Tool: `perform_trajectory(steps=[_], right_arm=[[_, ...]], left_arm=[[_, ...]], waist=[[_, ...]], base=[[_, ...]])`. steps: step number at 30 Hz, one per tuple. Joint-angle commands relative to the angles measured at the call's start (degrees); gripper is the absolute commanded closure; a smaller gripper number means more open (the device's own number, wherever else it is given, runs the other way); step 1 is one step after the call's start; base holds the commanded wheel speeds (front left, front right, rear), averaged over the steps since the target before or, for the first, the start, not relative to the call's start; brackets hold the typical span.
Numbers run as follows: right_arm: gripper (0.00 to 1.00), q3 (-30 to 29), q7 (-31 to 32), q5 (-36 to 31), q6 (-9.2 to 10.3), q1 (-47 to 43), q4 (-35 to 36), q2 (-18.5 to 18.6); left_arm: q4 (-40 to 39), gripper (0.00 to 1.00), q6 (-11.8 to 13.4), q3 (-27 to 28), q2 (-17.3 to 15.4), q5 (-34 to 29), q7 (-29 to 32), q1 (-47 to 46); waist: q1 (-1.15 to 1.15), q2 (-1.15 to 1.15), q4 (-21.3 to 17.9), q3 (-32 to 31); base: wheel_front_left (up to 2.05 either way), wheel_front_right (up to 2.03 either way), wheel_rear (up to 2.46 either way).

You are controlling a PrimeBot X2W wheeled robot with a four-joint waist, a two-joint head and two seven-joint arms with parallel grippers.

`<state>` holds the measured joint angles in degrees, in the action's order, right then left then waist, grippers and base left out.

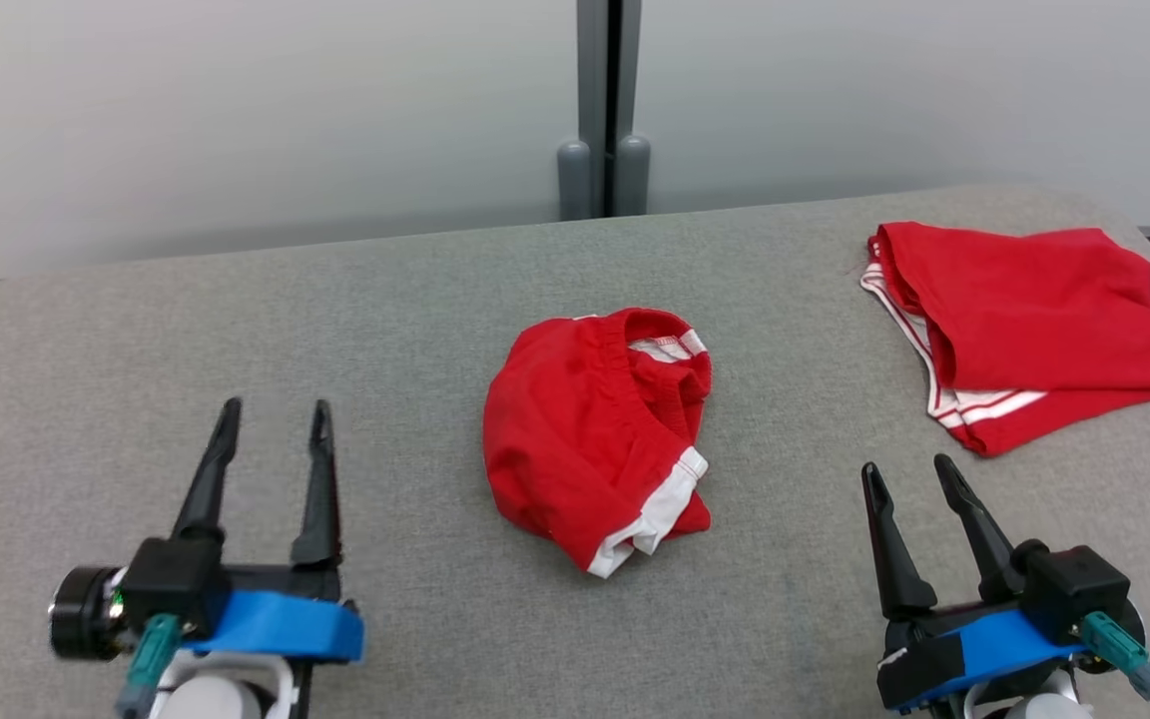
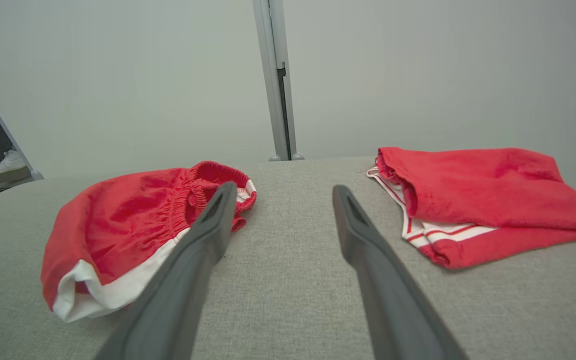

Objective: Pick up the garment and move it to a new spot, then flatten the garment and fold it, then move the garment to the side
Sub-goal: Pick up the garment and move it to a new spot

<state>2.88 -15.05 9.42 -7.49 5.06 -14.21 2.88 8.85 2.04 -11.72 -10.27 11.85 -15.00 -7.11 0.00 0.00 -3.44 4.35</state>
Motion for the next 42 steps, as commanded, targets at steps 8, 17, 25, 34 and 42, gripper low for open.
perform_trajectory(steps=[8,17,25,34,42], right_arm=[[0.0,-1.32,-0.15,0.02,-0.01,-2.57,-0.73,0.04],[0.0,-2.14,-0.15,0.91,-0.01,-4.2,-1.11,0.03],[0.0,-1.84,-0.15,1.34,-0.01,-5.4,-1.28,0.04],[0.0,-1.77,-0.16,0.88,-0.01,-5.27,-1.19,0.04],[0.0,-1.63,-0.16,0.8,-0.01,-5.16,-1.36,0.03]], left_arm=[[-2.87,0.0,-0.72,8.04,1.72,-2.0,-0.23,7.32],[-1.59,0.0,-3.07,10.73,3.56,-4.1,-0.23,10.02],[-0.7,0.0,-4.28,12.6,4.91,-5.36,-0.24,10.5],[0.33,0.0,-5.58,14.26,5.76,-6.38,-0.24,9.61],[0.64,0.0,-5.94,14.74,6.36,-7.06,-0.23,9.62]], waist=[[0.0,0.0,2.68,-2.21],[0.0,0.0,3.75,-3.07],[0.0,0.0,3.56,-3.2],[0.0,0.0,3.44,-3.25],[0.0,0.0,3.53,-3.14]], base=[[0.0,0.0,0.0],[0.0,0.0,0.0],[0.0,0.0,0.0],[0.0,0.0,0.0],[0.0,0.0,0.0]])
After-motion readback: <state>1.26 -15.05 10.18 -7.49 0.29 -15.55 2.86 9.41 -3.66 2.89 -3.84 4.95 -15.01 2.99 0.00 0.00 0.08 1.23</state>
